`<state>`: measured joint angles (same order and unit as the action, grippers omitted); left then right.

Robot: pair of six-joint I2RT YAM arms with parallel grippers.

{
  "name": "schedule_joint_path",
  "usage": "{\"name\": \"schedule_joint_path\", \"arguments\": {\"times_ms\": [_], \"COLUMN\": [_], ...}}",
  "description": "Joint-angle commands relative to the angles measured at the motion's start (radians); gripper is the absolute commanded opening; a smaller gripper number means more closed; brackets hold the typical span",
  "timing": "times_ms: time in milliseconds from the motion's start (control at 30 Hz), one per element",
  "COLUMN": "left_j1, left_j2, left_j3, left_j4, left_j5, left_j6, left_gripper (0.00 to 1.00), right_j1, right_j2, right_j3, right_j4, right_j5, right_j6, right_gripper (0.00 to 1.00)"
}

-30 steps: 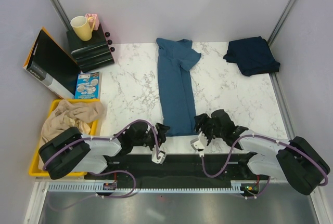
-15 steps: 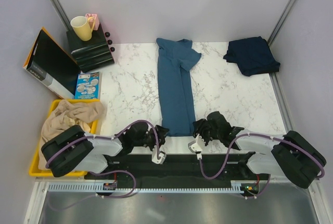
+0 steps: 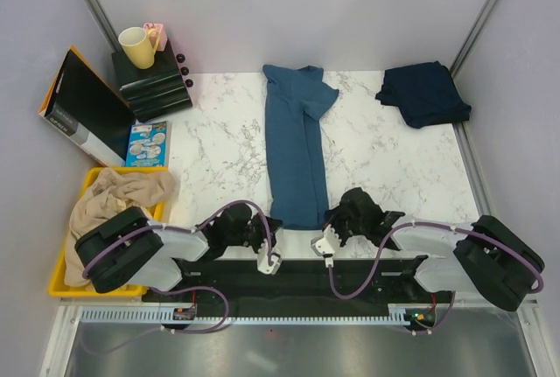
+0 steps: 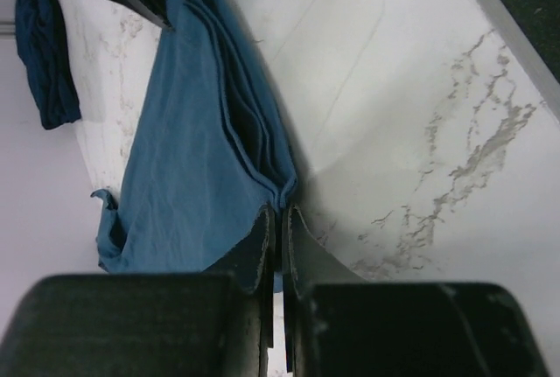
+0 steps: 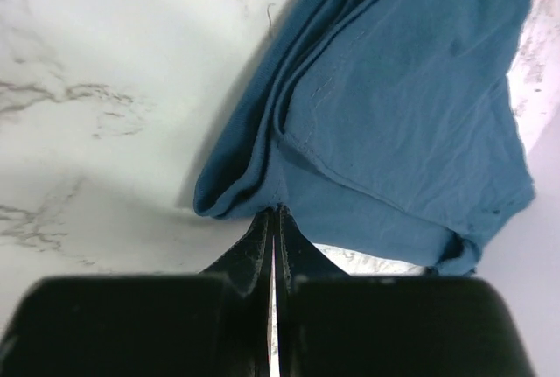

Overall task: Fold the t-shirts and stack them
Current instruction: Fold the tshirt

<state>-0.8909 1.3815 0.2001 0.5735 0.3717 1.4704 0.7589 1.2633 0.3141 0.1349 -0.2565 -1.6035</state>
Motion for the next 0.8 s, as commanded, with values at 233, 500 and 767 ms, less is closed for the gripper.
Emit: {"name": "schedule_joint_path", "arguments": {"times_ms": [233, 500, 767], "left_j1": [-0.011, -0.017, 0.01], "left_j2": [-0.369, -0.452, -0.296], "left_j3": [0.085, 0.159, 0.274], "left_j4": [-0.332, -0.5, -0.469], "left_j5": [-0.077, -0.093, -0.155], "left_j6": [-0.186, -0.188, -0.2], "left_gripper": [0.02, 0.02, 0.02], "right_j1": [0.02, 0.02, 0.002], "right_j2": [-0.068, -0.042, 0.034], "right_j3": [0.334, 0.46, 0.537], "right_j4": [-0.599, -0.699, -0.655], "right_j5": [-0.024, 0.019, 0.08], "right_j6": [0.281, 0.323, 0.303], "right_gripper": [0.0, 0.0, 0.0]}}
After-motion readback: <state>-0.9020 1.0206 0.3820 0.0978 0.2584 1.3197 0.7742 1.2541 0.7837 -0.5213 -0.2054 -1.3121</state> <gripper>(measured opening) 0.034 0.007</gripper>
